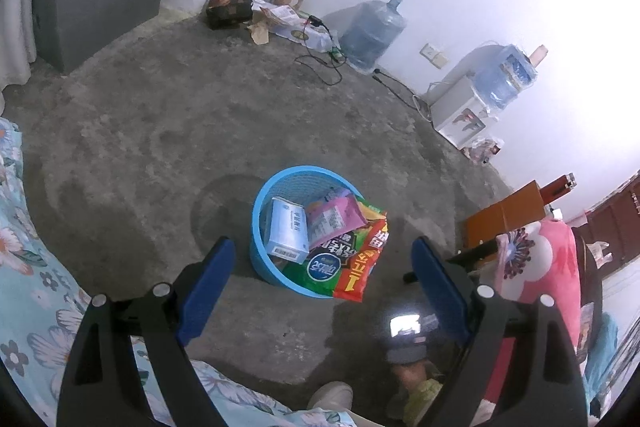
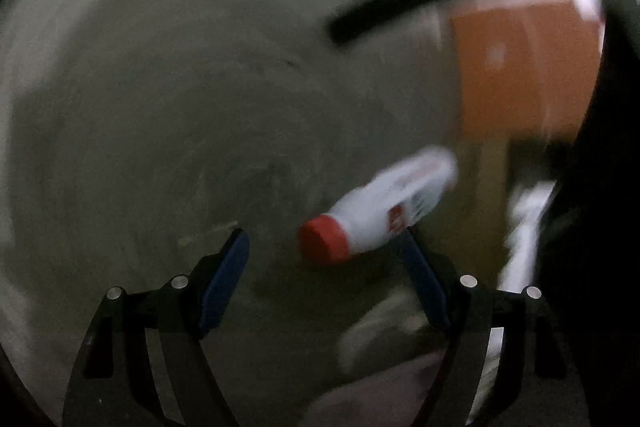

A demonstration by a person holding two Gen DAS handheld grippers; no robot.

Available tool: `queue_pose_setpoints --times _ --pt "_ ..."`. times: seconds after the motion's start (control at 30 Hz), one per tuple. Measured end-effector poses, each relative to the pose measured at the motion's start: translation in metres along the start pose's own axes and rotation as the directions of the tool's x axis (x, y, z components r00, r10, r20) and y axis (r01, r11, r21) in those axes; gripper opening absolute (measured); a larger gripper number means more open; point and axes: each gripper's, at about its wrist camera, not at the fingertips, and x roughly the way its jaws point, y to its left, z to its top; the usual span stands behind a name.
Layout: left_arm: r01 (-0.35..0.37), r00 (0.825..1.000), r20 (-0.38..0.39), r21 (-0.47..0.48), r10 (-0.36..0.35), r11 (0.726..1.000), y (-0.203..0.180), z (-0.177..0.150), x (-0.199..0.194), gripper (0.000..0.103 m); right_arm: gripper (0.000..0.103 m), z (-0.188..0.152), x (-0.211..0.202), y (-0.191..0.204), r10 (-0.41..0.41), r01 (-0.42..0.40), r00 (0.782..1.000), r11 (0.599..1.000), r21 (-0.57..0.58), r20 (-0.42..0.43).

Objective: Collect trash

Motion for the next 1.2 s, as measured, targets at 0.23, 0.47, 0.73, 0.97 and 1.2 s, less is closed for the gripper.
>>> queue_pose_setpoints --times 0.23,0.47,0.73,0.97,1.2 --pt "0.036 0.999 0.007 -0.017 -0.036 0.999 0.002 -0.001 -0.004 0.087 0.079 -0.039 0.012 0.063 -0.273 0.262 0.959 0.769 -0.583 0.071" --pt "0.055 0.998 0.009 -0.009 -0.055 0.998 0.000 -0.001 -0.008 0.087 0.079 -0.049 0.069 0.061 -0.427 0.339 0.902 0.592 -0.732 0.073" --pt "0.056 0.998 -0.016 -0.037 -0.056 0.998 0.005 0.001 -0.003 0.087 0.078 -0.030 0.098 0.054 -0.437 0.327 0.894 0.478 -0.815 0.102" --pt "0.053 0.998 -0.022 -0.045 -0.054 0.998 0.005 0.000 0.000 0.087 0.060 -0.027 0.105 0.055 -0.375 0.298 0.917 0.425 -0.855 0.133" --pt "0.055 0.998 -0.021 -0.044 -0.056 0.998 0.005 0.000 0.000 0.087 0.045 -0.032 0.115 0.052 -0.363 0.292 0.921 0.409 -0.865 0.140"
